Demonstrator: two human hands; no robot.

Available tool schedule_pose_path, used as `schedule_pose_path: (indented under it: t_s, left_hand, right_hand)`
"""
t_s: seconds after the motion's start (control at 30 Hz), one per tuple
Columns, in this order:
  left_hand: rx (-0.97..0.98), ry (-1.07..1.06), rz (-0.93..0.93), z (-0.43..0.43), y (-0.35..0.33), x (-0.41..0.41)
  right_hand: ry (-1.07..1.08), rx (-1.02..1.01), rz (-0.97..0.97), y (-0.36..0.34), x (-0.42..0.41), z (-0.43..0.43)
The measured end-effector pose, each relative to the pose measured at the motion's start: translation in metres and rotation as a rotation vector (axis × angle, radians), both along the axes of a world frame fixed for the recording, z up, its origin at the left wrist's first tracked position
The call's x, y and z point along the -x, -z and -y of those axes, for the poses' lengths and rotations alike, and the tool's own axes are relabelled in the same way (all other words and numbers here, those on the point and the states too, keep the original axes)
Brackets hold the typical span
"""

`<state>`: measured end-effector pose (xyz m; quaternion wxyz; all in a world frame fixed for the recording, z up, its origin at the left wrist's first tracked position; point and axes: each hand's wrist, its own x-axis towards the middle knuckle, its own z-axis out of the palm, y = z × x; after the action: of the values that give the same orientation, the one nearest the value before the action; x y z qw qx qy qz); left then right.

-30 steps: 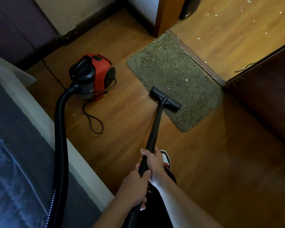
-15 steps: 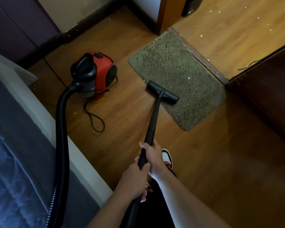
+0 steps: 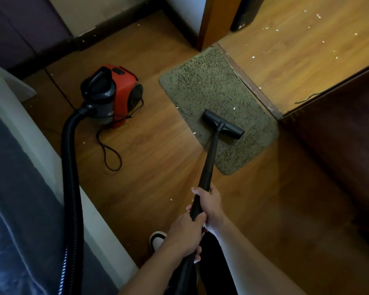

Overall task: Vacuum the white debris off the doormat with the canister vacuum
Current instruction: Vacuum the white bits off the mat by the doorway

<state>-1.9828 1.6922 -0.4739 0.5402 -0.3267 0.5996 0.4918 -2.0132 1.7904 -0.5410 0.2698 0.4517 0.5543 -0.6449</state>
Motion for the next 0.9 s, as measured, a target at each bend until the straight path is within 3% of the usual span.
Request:
schedule_pose_path:
  t_s: [0.37, 0.7, 0.9]
  left_hand:
    - [0.009, -0.218, 0.05, -0.05, -0.019, -0.014]
    - [0.117, -0.315, -0.05, -0.056, -0.012, 0.02]
    - [0.136, -0.299, -0.011, -0.058, -0.007, 0.04]
  right_hand:
    - [-0.23, -0.004, 0.03, -0.007, 0.002, -0.044]
    - [-0.416, 0.043, -0.068, 0.009, 0.051, -0.034]
    - [-0.419, 0.064, -0.05, 0.021, 0.067, -0.035]
